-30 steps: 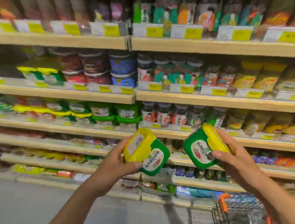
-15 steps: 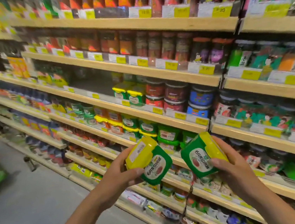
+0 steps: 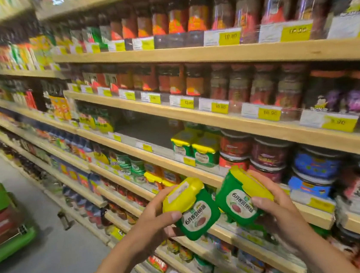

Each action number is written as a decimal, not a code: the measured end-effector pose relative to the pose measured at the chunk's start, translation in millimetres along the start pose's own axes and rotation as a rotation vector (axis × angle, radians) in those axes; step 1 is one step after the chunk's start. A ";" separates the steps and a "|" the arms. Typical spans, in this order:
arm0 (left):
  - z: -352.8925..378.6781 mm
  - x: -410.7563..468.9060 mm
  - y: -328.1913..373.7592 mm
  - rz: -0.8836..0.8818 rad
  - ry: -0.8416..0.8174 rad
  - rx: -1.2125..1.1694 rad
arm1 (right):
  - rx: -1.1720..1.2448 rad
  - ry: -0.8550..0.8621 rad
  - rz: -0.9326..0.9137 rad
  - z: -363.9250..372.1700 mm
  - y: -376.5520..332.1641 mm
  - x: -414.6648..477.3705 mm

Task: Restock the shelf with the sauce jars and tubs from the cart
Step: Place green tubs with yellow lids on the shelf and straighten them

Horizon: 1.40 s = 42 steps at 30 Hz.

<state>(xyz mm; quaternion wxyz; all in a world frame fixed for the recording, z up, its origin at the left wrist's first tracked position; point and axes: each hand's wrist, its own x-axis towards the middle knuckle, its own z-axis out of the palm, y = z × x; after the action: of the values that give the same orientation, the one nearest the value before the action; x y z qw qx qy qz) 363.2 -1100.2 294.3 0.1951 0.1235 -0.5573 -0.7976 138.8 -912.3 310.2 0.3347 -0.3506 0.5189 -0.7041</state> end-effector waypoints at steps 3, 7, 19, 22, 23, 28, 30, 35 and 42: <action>-19.5 26.9 9.5 0.010 0.060 0.036 | 0.007 -0.025 -0.007 6.6 4.6 42.3; -49.0 54.4 13.9 -0.007 0.074 0.089 | -0.048 -0.021 -0.049 19.0 9.1 84.6; -149.7 131.0 38.0 -0.078 -0.162 0.109 | -0.246 -0.004 -0.027 68.7 20.3 159.2; -176.7 150.2 51.2 -0.070 -0.197 0.163 | -0.323 0.089 -0.022 88.7 27.5 173.7; -185.5 156.1 55.6 -0.068 -0.210 0.178 | -0.353 0.104 -0.036 93.6 31.9 179.2; -223.9 181.8 68.8 -0.088 -0.290 0.204 | -0.375 0.234 -0.080 119.7 39.5 202.2; -234.7 187.7 71.1 -0.094 -0.306 0.195 | -0.392 0.281 -0.096 123.1 38.8 213.2; -260.2 196.8 75.9 -0.100 -0.369 0.199 | -0.531 0.515 -0.056 123.7 31.8 242.9; -283.6 198.1 79.1 -0.079 -0.390 0.238 | -0.748 0.572 0.196 127.7 12.0 283.3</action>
<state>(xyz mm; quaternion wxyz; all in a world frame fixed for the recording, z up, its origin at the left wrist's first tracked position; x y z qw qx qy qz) 317.5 -1451.5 273.7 0.0362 0.0109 -0.6694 -0.7419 97.4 -1215.1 367.5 0.0945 -0.1887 0.8386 -0.5023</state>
